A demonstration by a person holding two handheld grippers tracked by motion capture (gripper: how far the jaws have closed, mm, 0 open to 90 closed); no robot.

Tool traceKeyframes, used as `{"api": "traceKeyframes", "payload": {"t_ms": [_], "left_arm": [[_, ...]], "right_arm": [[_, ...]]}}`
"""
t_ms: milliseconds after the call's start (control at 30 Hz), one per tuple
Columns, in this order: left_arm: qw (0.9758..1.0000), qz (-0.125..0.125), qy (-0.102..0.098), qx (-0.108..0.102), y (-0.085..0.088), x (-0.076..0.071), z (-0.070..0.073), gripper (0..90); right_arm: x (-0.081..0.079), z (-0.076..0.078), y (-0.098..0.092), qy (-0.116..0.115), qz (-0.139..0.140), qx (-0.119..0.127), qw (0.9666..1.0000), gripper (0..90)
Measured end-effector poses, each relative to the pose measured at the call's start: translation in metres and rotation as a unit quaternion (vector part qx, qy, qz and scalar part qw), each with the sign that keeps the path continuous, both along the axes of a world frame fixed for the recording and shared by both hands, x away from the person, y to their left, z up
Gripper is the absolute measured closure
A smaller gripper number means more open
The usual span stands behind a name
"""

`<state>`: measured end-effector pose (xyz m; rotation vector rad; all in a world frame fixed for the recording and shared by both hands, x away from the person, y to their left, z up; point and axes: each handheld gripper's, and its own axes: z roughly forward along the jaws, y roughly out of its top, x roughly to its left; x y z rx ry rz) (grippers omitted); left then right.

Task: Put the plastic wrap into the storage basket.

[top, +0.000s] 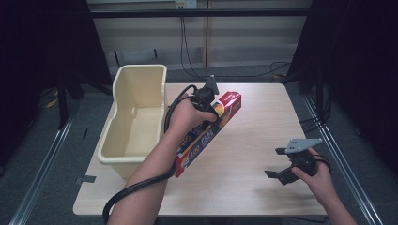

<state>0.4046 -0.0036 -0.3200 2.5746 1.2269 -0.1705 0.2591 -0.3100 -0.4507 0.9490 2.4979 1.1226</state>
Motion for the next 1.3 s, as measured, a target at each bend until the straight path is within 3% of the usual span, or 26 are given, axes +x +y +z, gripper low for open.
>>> {"api": "traceKeyframes", "payload": {"t_ms": [333,633,933,1300], "left_arm": [[0.9998,0.019,-0.001,0.009,0.007,0.002,0.022,40.5],[0.9994,0.034,0.000,0.002,0.016,0.004,0.038,40.5],[0.9994,0.034,-0.006,0.004,0.028,0.006,0.054,40.5],[0.9979,0.064,-0.011,0.001,0.046,0.008,0.072,40.5]], "right_arm": [[0.000,0.000,0.001,0.001,0.000,-0.002,1.0000,2.3],[0.000,0.000,0.001,0.005,0.001,-0.003,1.0000,2.3],[-0.001,0.000,0.002,0.004,0.000,-0.006,1.0000,2.3],[-0.001,-0.001,0.003,0.001,-0.002,-0.009,1.0000,2.3]]}}
